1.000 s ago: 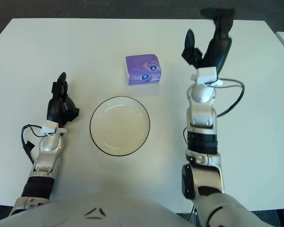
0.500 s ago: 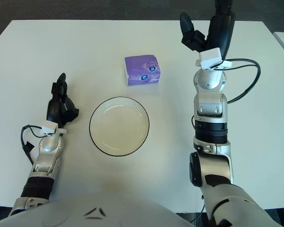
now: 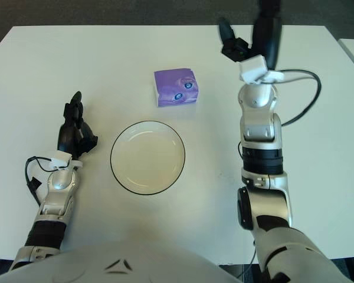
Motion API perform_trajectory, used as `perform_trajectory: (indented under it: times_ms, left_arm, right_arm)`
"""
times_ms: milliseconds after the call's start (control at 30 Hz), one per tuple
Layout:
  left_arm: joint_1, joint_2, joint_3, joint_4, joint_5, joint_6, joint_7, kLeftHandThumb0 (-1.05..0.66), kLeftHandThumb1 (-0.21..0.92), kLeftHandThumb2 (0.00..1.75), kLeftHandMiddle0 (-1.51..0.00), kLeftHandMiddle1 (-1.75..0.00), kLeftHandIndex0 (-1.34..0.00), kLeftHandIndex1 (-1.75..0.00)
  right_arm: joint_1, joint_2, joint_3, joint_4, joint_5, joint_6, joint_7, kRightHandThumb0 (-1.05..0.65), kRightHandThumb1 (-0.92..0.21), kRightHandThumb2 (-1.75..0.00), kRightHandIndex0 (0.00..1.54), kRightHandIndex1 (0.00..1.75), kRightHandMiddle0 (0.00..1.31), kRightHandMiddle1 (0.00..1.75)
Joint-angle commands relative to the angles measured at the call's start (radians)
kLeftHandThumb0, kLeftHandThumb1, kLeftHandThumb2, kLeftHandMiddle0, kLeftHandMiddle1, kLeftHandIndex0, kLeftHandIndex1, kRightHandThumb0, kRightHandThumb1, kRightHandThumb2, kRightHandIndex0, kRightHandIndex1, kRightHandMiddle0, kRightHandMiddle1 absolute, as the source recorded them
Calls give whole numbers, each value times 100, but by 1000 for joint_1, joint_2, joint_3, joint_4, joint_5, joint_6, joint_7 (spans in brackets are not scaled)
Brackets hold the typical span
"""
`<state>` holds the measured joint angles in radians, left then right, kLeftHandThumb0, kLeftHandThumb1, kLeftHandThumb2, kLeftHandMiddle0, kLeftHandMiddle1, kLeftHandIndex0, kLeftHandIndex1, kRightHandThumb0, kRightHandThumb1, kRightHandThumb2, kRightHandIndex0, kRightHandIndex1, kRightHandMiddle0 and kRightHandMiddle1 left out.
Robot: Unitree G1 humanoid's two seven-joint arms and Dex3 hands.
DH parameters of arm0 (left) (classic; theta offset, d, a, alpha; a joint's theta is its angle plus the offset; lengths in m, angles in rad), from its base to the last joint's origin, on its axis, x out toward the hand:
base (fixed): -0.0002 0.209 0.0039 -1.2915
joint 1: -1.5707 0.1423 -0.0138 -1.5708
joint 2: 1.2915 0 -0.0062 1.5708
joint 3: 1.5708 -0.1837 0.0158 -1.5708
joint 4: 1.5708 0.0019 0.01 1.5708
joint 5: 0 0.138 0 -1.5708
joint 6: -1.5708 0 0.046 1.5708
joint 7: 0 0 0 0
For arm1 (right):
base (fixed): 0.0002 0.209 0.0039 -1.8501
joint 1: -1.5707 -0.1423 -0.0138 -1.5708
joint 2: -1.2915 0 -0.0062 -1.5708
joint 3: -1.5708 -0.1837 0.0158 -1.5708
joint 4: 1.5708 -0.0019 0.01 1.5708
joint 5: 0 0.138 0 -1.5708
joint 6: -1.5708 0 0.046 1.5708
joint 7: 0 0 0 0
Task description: Put the tissue paper into the plate.
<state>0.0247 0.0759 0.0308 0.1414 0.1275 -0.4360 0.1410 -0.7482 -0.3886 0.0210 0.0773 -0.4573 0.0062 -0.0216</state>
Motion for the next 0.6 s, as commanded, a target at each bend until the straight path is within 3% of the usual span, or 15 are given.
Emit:
perform_trajectory:
  times_ms: [0, 33, 233, 567]
  left_arm:
    - [76, -17, -19, 149, 12, 28, -6, -68, 92, 105, -13, -1, 0, -35]
    - [73, -18, -20, 151, 12, 28, -5, -67, 92, 105, -13, -1, 0, -36]
    - [62, -22, -27, 161, 20, 30, 3, -67, 92, 104, -14, -1, 0, -38]
    - [52, -19, -40, 179, 39, 17, 11, -68, 92, 103, -14, -1, 0, -37]
  right_arm:
    - [-182, -24, 165, 155, -111, 28, 150, -99, -92, -51, 4, 27, 0, 33]
    - [-191, -6, 191, 214, -116, -13, 141, -101, -92, -46, 8, 25, 0, 39]
    - [-200, 37, 328, 539, -191, -266, -9, -104, -92, -48, 3, 13, 0, 20]
    - [-174, 23, 420, 629, -264, -383, -74, -105, -92, -59, 0, 5, 0, 8]
